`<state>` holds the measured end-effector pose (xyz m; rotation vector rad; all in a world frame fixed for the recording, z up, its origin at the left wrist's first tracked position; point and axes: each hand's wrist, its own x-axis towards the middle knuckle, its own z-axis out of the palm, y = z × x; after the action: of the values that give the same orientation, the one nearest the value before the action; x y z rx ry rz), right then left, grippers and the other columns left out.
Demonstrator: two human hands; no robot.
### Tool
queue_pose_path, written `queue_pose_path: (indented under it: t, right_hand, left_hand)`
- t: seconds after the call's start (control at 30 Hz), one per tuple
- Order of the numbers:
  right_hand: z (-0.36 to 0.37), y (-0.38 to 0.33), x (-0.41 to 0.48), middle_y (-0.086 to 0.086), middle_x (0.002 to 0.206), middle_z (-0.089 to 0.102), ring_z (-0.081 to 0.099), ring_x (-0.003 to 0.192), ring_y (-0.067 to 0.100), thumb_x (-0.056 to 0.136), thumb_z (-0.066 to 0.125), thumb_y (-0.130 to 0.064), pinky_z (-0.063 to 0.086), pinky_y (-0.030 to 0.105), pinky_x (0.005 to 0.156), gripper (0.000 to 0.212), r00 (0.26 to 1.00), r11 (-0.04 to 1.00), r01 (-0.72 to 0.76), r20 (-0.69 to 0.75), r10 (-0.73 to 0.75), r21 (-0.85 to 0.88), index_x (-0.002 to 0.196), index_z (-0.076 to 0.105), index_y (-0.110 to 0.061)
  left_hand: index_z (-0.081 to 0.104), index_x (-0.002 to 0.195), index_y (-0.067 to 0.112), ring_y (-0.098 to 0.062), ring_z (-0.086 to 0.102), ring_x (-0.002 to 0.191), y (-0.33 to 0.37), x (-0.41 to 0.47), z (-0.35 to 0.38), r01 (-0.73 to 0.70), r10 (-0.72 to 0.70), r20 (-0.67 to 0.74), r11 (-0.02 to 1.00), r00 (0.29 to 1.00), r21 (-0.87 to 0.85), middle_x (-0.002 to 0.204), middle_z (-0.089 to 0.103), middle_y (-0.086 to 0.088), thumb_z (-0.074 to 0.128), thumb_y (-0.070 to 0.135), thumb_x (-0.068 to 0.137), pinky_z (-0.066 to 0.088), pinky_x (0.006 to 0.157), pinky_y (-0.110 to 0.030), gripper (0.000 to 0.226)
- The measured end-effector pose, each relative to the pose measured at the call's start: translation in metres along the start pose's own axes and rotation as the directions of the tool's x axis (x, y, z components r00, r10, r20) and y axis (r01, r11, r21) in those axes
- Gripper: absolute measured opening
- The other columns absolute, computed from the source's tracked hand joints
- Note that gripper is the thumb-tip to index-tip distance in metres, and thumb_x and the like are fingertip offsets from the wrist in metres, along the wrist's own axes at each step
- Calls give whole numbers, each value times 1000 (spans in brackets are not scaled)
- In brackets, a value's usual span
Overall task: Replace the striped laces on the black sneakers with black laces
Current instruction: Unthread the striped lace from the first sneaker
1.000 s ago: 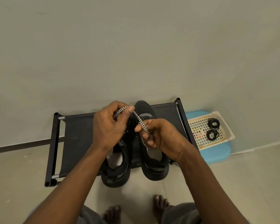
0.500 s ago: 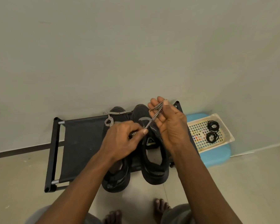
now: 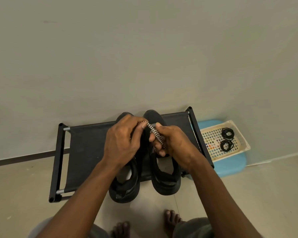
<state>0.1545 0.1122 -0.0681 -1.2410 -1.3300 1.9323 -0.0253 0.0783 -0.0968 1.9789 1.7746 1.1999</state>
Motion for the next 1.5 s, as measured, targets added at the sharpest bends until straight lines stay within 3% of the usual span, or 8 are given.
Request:
queue_pose_path:
  t: [0.37,0.53,0.67,0.8,0.97,1.17,1.37,1.5]
  right_hand:
    - [-10,-10,4,13,100,77,76,97,27,105,51,-23,63,27,75,32,977,626,185,-212,-33,757,97,76,-5]
    - [-20,1,7,13,99,77,76,98,27,99,62,-11,61,30,86,10,887,815,315,-456,-71,487,104,67,-4]
    - [-18,13,10,3,89,78,76,88,16,100,61,-7,60,28,81,15,792,964,239,-550,-265,-120,99,72,-18]
    - [-11,18,8,-4,79,74,70,76,8,94,56,-11,60,36,75,23,918,884,75,-313,-242,-462,88,74,-25]
    - [-2,4,6,12,69,58,55,62,19,103,37,-25,46,39,66,41,999,999,-34,-28,34,10,89,70,-5]
    - [-2,-2,0,3,64,48,46,56,14,106,42,-25,41,26,58,38,992,881,-69,125,11,468,81,67,-9]
    - [-16,-9,4,15,109,75,75,99,27,106,47,-20,60,32,90,30,981,538,185,-190,-47,822,116,66,0]
    - [-24,-3,8,17,122,72,70,116,28,106,47,-16,55,34,100,30,911,635,359,-405,-79,684,128,60,0]
  left_hand:
    - [75,114,31,-3,54,75,2,-6,12,-71,39,327,994,944,88,87,59,16,54,41,101,46,64,-29,26]
    - [76,103,29,-6,60,75,11,-9,18,-137,119,379,990,918,22,87,66,12,56,46,100,52,64,-35,27]
    - [75,103,24,-5,59,75,15,-9,16,-156,154,314,988,937,-17,87,66,11,60,36,100,52,66,-32,19]
    - [75,109,19,-7,64,80,14,-7,13,-138,142,176,990,974,-35,93,70,7,65,27,101,53,69,-31,16]
    - [76,107,20,-7,64,81,4,-2,4,-53,54,33,998,998,-25,93,68,10,65,26,102,53,71,-29,13]
    - [76,103,22,-8,67,85,-9,2,1,66,-68,-50,997,996,-37,95,71,13,69,23,101,55,72,-36,8]
    - [77,106,34,-4,62,77,-4,-3,8,14,-14,200,1000,980,1,88,66,16,61,43,100,53,66,-33,19]
    - [78,101,31,-3,61,75,9,-7,13,-83,90,322,996,942,-33,86,68,15,60,47,98,54,65,-33,24]
